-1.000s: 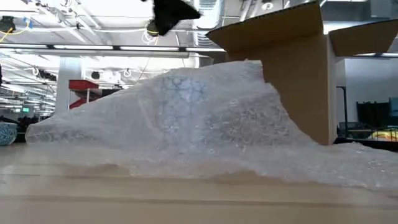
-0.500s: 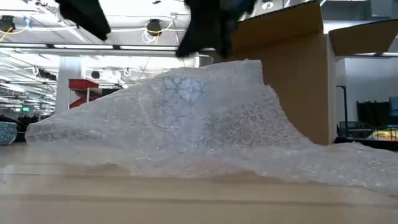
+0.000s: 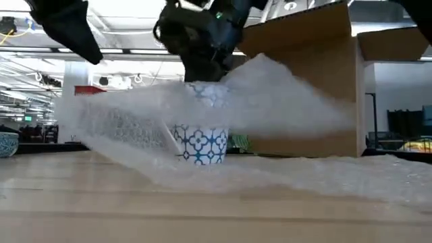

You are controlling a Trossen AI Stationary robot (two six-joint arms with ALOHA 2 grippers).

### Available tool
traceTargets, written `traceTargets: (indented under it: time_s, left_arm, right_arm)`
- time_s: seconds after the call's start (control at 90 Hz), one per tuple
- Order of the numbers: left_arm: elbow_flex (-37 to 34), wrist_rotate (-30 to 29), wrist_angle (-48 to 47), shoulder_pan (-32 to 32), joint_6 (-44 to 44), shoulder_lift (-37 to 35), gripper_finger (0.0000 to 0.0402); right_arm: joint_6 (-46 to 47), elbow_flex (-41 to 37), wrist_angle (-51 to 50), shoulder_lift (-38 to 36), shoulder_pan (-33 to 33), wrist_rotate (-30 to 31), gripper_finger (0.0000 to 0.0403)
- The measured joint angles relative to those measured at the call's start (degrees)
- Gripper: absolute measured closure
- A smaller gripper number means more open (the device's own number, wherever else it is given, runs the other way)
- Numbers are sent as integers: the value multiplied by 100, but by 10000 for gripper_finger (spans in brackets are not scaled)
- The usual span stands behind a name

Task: Wrap mug
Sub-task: Wrap the blue mug

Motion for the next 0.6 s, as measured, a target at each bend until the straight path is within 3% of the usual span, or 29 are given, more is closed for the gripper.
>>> traceTargets:
  time_s: [0.333,0.6]
  left_arm:
    - [2,-82,143,-306,-159,2,189]
    - [2,-170,252,-347,-169,0,189]
  right_arm:
    - [-41,222,-338,149,-10,-124,403]
    - [-164,1408,-1405,55,109,-43,403]
